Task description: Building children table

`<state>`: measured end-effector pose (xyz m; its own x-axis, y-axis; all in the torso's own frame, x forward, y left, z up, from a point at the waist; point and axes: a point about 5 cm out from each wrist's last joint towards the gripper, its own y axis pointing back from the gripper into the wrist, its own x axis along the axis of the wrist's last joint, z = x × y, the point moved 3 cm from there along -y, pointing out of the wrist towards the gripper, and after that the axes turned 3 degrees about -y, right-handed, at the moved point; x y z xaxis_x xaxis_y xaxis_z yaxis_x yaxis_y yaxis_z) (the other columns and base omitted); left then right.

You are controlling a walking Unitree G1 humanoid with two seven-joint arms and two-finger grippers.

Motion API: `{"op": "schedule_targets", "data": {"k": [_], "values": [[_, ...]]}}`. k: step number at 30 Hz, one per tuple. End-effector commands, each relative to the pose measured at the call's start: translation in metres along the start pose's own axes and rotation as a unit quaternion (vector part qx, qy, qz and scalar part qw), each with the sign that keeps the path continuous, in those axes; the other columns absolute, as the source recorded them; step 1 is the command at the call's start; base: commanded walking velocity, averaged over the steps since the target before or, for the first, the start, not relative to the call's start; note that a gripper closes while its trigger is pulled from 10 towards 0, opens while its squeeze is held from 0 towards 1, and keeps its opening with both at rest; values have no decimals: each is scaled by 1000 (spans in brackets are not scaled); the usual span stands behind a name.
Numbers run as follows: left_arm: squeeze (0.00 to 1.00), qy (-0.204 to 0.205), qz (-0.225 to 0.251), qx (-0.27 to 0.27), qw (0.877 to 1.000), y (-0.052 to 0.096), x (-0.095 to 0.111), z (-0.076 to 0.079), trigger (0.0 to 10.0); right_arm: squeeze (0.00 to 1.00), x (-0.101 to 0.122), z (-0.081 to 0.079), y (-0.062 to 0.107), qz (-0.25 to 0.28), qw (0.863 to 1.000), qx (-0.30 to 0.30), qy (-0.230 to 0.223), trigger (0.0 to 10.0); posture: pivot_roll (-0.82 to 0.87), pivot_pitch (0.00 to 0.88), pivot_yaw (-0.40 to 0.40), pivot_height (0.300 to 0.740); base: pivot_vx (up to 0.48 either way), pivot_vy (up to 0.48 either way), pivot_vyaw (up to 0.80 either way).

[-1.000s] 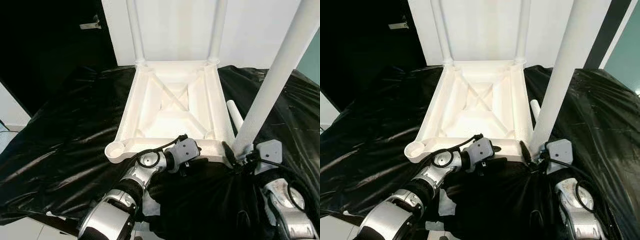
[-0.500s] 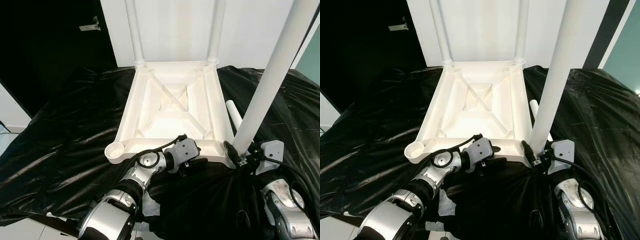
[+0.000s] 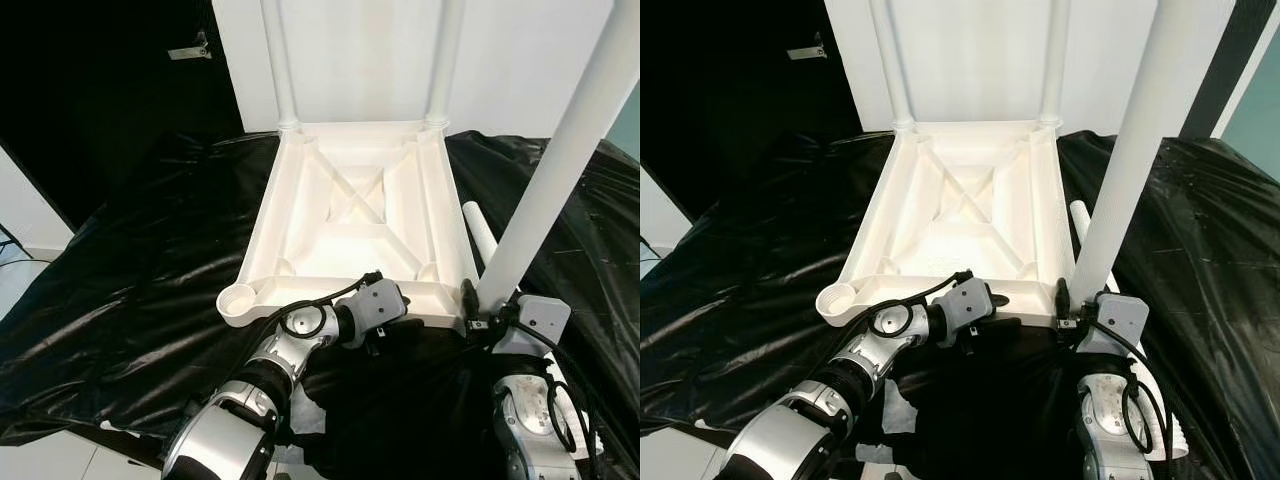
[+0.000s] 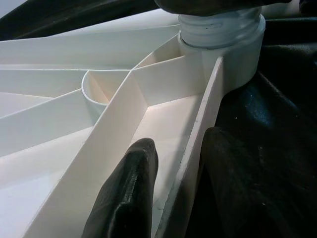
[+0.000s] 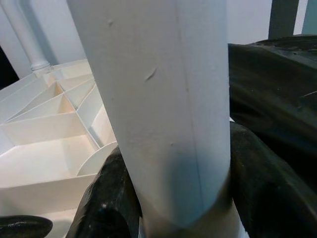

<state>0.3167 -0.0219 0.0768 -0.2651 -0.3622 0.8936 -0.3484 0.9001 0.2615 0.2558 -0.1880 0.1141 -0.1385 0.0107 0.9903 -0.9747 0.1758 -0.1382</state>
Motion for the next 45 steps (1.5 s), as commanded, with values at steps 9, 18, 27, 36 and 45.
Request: {"op": "schedule_targets", "data": {"k": [9,18,27,36,45], "values": [[0,39,-55,13,998,6,-28,9,10000,1000,-5,-8,-2,-14,999,50,-1,10000,-102,0,40,740,0,0,0],[0,40,-56,15,997,8,-29,9,10000,0,2,-8,-13,-12,986,165,17,10000,-93,0,41,740,0,0,0],[0,39,-56,20,997,9,-29,5,10000,0,6,-1,-21,-10,971,231,66,8941,-89,0,39,740,0,0,0],[0,39,-56,22,997,9,-28,5,10000,0,1,-2,-17,-24,969,243,44,0,-88,0,40,740,0,0,0],[0,39,-56,26,997,10,-29,2,10000,0,-13,16,1,-27,999,39,-8,0,-85,0,40,740,0,0,0]]}}
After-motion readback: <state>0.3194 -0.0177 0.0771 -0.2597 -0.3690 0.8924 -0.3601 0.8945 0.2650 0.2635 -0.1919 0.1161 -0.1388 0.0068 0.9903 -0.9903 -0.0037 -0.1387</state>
